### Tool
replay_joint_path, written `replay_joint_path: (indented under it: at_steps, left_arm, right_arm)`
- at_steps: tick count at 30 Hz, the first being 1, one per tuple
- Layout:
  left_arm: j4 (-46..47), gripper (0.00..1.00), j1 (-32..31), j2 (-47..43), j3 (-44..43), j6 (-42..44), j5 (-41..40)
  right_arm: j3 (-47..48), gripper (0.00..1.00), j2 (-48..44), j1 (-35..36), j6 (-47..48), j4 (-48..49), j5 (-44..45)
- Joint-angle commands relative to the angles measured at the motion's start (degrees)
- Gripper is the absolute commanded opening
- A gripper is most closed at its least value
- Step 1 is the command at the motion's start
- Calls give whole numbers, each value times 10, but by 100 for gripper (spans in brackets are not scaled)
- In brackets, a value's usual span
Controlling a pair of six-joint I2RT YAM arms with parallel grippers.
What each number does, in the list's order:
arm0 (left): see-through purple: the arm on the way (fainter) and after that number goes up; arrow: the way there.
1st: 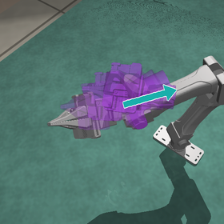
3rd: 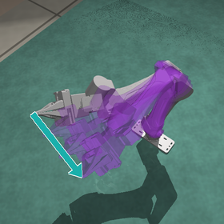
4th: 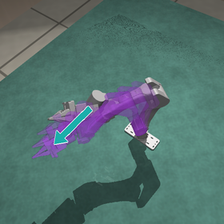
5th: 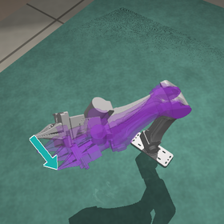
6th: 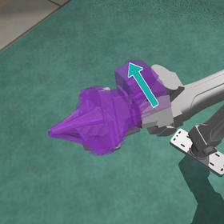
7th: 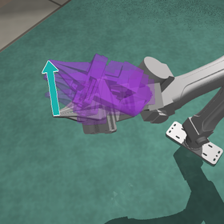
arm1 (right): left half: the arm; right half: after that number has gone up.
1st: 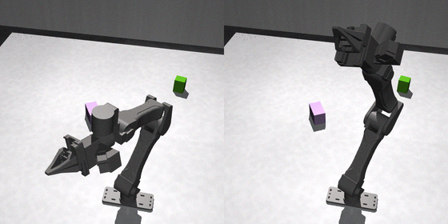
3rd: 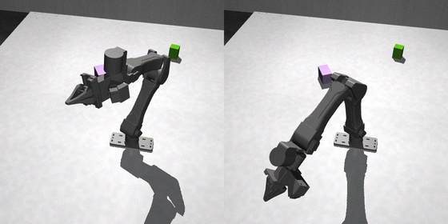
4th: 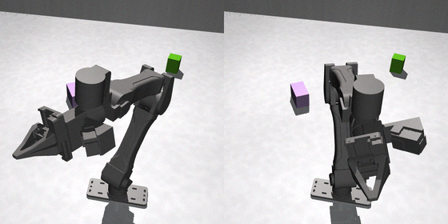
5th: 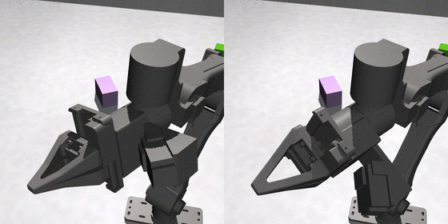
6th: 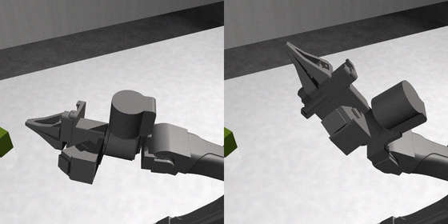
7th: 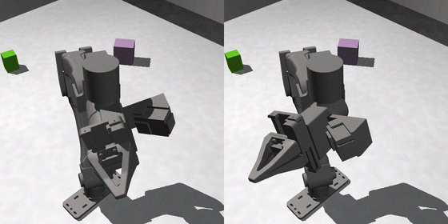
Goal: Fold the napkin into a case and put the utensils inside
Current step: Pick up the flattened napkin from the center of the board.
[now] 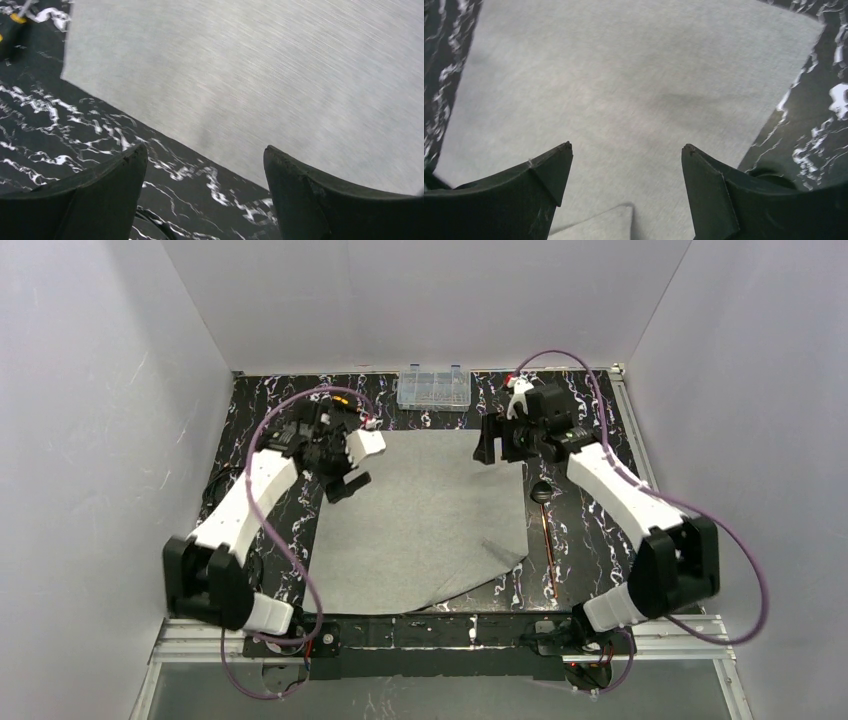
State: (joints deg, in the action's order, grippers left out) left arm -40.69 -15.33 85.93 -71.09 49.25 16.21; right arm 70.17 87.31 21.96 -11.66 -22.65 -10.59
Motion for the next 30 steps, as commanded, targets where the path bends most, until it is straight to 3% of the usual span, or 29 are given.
replay_joint_path:
  at_steps: [1, 5, 11, 27, 29, 30]
  left_arm:
    - [-152, 84, -1, -115, 116, 114, 94]
    - [-208, 82, -2, -211, 233, 201, 83]
    - [-247, 82, -2, -326, 323, 290, 74]
    - [-235, 80, -2, -298, 345, 318, 62]
    - [-248, 80, -2, -294, 348, 344, 64]
    - [-254, 79, -2, -295, 351, 363, 65]
  right_arm:
    - [-100, 87, -74, 25, -9, -43, -45]
    - [-223, 84, -137, 30, -54, -39, -90]
    - [-288, 78, -159, 35, -76, -21, -128]
    - [-293, 61, -93, 38, -61, 17, -154]
    - [-292, 55, -90, 37, -63, 18, -158]
    - [-292, 47, -89, 37, -65, 19, -161]
